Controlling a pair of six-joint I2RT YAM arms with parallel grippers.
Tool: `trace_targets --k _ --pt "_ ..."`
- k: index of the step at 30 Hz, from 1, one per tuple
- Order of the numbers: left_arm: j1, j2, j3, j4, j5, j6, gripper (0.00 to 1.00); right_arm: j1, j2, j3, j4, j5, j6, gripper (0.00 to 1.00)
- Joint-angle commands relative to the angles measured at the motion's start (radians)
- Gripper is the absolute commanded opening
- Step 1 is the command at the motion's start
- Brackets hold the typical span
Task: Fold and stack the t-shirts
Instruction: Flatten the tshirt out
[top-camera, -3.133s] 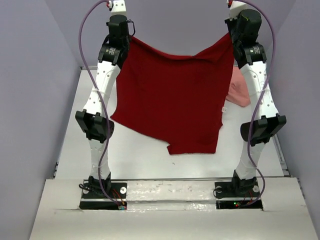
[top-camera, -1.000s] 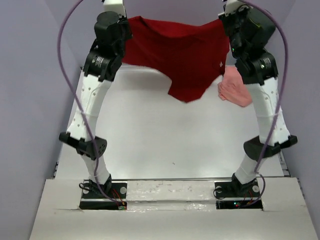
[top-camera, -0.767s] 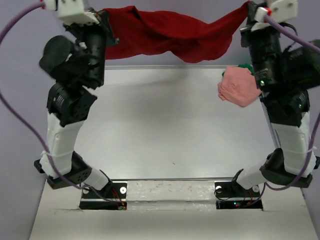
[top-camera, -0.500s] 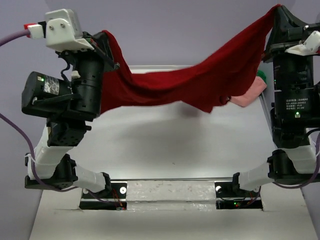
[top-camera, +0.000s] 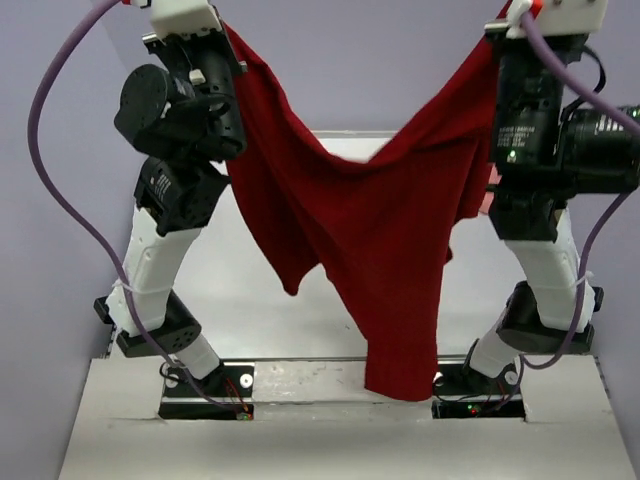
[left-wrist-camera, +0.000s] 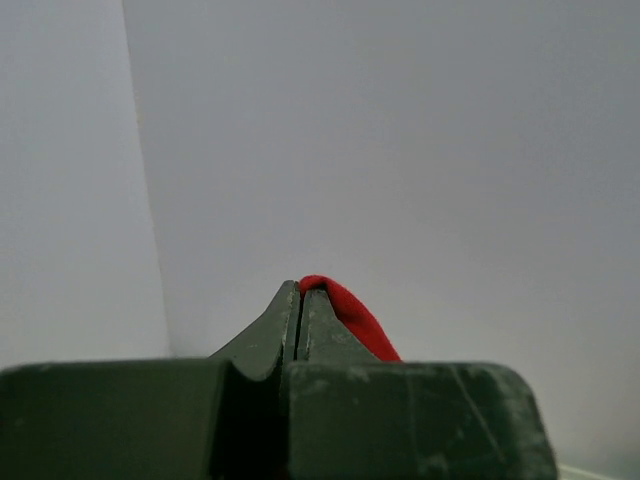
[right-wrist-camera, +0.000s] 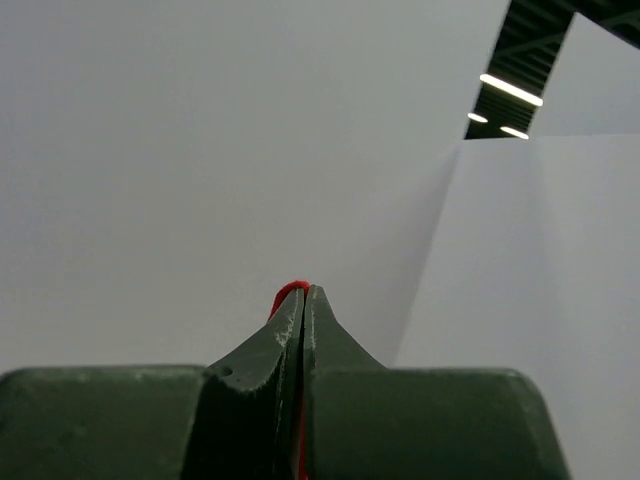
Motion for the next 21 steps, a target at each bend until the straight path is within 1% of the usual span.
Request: trace_targets --k 1,2,3,4,5,6,7,9,10,13,16,18,20,21 --pt "0.256 0.108 0.128 -0.13 0.305 -0.225 0.0 -0.27 0.056 0.103 -0.245 -0.236 0.339 0.0" --pt "0.31 0.136 0.154 -0.15 0.349 -0.258 0.0 -0.405 0.071 0.107 -0.286 -0.273 0.399 0.0" --pt "0.362 0.168 0.161 -0.176 0.427 -0.291 0.0 -0.48 0.097 0.103 -0.311 -0.313 0.527 0.0" --pt "0.41 0.177 0.147 -0.181 0.461 -0.322 0.0 -0.549 0.113 0.106 -0.368 -0.388 0.589 0.0" --pt "0.491 0.182 0.126 -0.18 0.49 -0.362 0.0 -0.662 0.129 0.107 -0.391 -0.418 0.687 0.0" --pt "0.527 0.2 0.101 -0.18 0.545 -0.373 0.0 -0.704 0.161 0.107 -0.422 -0.464 0.717 0.0" --pt "0.574 0.213 0.104 -0.184 0.556 -0.381 0.0 -0.739 0.174 0.104 -0.428 -0.485 0.741 0.0" --pt "0.604 0.236 0.116 -0.183 0.561 -0.373 0.0 -0.802 0.199 0.112 -0.442 -0.531 0.813 0.0" --pt "0.622 0.242 0.116 -0.181 0.588 -0.384 0.0 -0.842 0.215 0.122 -0.454 -0.551 0.827 0.0" --pt "0.66 0.245 0.112 -0.172 0.612 -0.388 0.0 -0.885 0.228 0.13 -0.477 -0.593 0.874 0.0" --pt "0.668 0.243 0.109 -0.186 0.621 -0.396 0.0 -0.885 0.216 0.118 -0.494 -0.597 0.878 0.0" --pt "0.667 0.222 0.092 -0.198 0.622 -0.407 0.0 -0.885 0.173 0.107 -0.506 -0.601 0.883 0.0" --pt "0.635 0.162 0.04 -0.198 0.581 -0.384 0.0 -0.885 0.124 0.083 -0.519 -0.599 0.886 0.0" --pt "0.621 0.106 -0.009 -0.186 0.564 -0.375 0.0 -0.885 0.072 0.066 -0.526 -0.596 0.881 0.0"
